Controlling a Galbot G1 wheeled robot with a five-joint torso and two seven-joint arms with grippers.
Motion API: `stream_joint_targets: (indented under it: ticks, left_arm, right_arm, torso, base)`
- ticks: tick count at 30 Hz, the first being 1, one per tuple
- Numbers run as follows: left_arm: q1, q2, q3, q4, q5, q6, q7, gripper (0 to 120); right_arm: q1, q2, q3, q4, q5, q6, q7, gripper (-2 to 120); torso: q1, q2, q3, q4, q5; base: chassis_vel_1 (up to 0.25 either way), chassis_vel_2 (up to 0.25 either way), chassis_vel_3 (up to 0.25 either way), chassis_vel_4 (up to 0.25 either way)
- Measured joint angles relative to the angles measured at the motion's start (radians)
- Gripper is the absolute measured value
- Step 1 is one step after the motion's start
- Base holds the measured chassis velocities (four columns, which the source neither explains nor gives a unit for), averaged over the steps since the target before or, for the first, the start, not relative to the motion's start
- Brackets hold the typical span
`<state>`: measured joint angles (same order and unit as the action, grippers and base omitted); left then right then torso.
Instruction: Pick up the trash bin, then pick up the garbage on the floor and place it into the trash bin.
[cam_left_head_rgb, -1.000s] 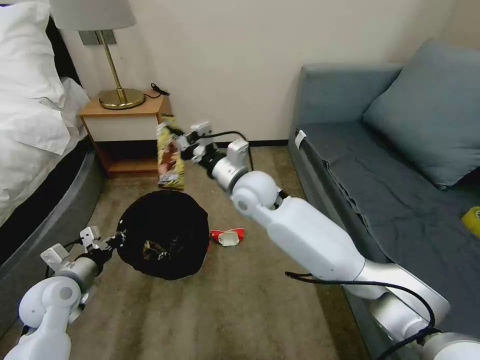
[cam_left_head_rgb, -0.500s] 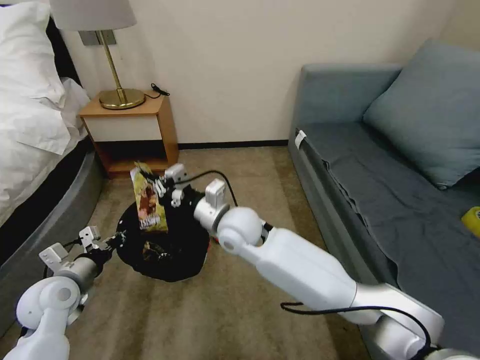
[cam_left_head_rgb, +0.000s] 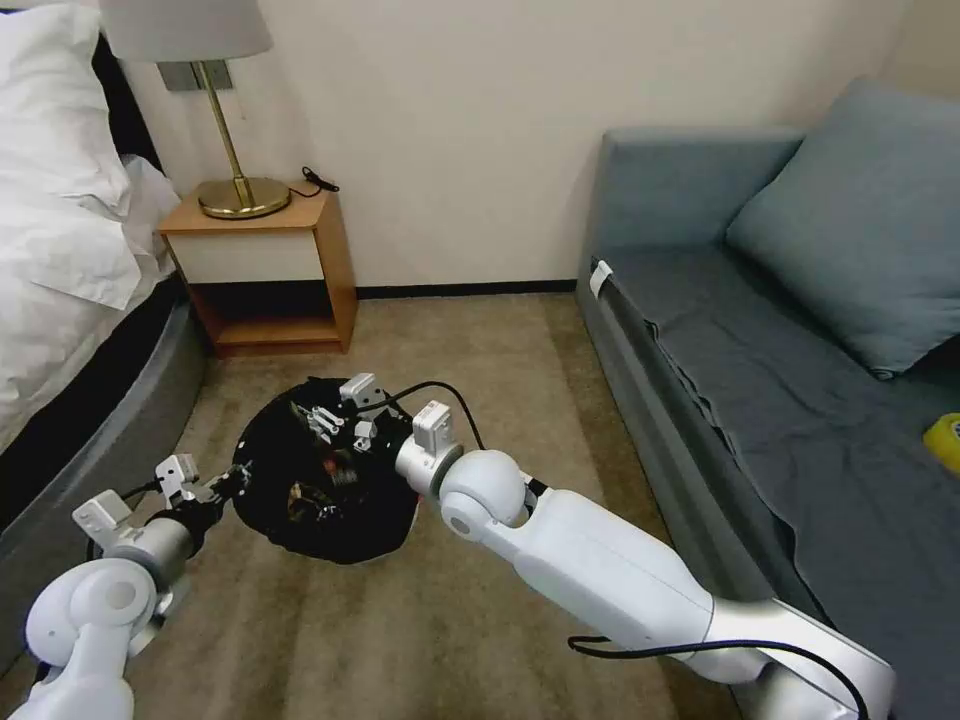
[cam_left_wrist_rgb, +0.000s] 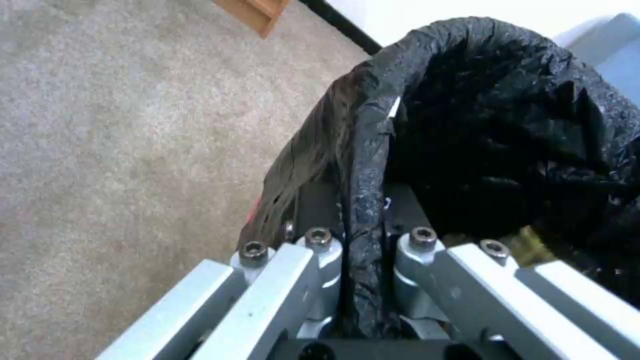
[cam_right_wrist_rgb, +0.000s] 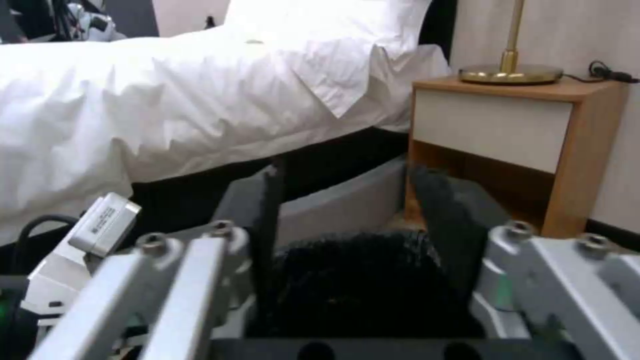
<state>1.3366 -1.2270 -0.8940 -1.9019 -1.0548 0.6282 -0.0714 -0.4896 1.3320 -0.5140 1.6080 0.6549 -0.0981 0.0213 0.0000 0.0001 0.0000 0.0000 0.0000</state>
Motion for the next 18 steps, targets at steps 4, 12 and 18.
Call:
stream_joint_targets:
  ticks: [4,12,18]
  left_arm:
    - [0.003,-0.001,-0.003,-0.003,0.0,-0.001,-0.006,4]
    - [0.011,0.0,-0.033,-0.006,0.101,-0.042,0.001,4]
    - [0.022,0.0,-0.051,-0.028,0.158,-0.07,0.013,4]
  right_arm:
    - [-0.004,0.0,0.008,0.002,-0.014,0.0,-0.003,64]
    - [-0.035,-0.004,0.107,0.038,-0.117,-0.016,0.075,91]
    - [-0.096,-0.049,0.187,0.124,-0.227,-0.046,0.151,100]
  torso:
    - [0.0,0.0,0.0,0.0,0.0]
    - [0.0,0.0,0.0,0.0001,0.0001]
    - [0.0,0.0,0.0,0.0,0.0002]
  base:
    - [0.0,0.0,0.0,0.0]
    - [0.0,0.0,0.0,0.0]
    - [0.0,0.0,0.0,0.0]
